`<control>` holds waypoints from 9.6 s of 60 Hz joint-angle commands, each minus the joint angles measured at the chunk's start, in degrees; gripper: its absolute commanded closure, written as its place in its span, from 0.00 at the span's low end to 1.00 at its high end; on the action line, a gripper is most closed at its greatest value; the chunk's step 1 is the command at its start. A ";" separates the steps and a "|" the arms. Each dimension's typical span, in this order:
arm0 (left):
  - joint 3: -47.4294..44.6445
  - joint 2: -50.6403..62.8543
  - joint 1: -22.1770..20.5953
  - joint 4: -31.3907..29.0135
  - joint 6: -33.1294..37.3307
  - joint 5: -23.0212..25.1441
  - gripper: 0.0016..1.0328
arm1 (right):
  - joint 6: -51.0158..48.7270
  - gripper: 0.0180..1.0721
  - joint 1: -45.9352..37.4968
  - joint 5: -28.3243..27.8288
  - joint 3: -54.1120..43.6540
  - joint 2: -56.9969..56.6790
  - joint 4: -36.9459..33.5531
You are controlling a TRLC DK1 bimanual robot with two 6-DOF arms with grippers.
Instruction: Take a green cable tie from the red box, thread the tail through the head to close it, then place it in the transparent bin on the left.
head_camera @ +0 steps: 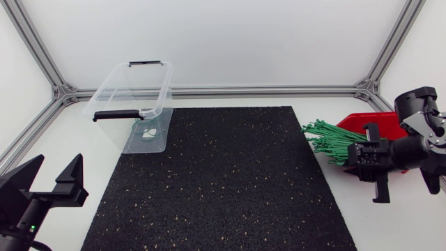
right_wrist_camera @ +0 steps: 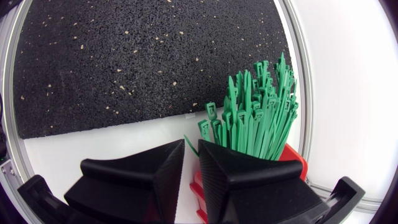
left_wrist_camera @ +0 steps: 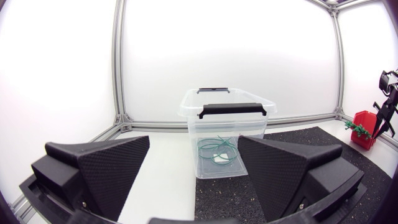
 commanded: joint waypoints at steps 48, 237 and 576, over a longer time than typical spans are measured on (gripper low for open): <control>-2.22 -0.32 -0.10 -0.82 -1.57 -0.18 0.04 | -1.03 0.95 -0.99 0.11 8.16 0.31 -7.87; -2.22 -0.23 -0.36 -0.91 -1.65 -0.09 0.04 | 91.79 0.88 59.48 -6.04 28.46 10.77 27.03; 0.59 2.49 -12.84 -7.32 4.59 0.44 0.07 | 58.83 0.95 66.68 -0.42 19.32 33.53 0.75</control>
